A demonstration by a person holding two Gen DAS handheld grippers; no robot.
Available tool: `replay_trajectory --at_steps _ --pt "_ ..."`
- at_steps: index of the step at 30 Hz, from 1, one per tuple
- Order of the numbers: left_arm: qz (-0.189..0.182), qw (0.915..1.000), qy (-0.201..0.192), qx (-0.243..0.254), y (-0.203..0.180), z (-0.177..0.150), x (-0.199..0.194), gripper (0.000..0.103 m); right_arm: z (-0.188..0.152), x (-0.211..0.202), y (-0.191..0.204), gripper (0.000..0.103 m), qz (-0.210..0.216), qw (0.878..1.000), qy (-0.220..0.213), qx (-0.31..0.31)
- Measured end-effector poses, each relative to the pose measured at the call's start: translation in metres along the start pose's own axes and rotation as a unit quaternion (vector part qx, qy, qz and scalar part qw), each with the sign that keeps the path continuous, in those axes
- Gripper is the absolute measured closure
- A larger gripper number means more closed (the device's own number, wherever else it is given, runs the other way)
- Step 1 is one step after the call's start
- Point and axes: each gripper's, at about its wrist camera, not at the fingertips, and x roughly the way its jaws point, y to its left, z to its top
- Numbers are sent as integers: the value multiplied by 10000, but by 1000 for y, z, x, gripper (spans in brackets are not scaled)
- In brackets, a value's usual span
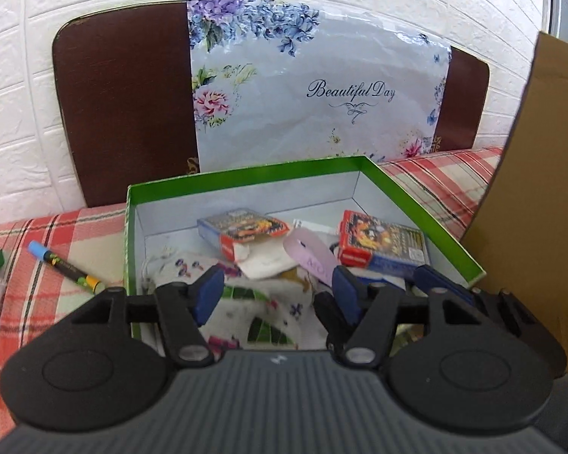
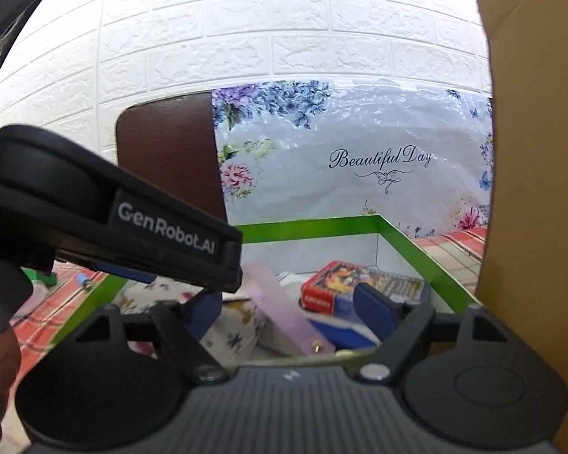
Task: Organize objects
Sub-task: 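Carry the card box with the right gripper into the green box and release, then reach the right gripper to the pink plastic bag and grasp it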
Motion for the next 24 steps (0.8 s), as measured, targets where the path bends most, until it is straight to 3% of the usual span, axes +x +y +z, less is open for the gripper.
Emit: replay_trajectory --at_steps 5,14,24 --pt "124 9999 32 56 -3 -17 -24 37 -13 -33 7 21 25 10000 51 -21" --pt "514 9985 114 140 11 -55 -59 37 -42 -63 11 21 166 9978 645 14" --pt "1176 9924 353 -84 65 -95 -73 37 -59 -79 65 21 560 9911 1047 -605"
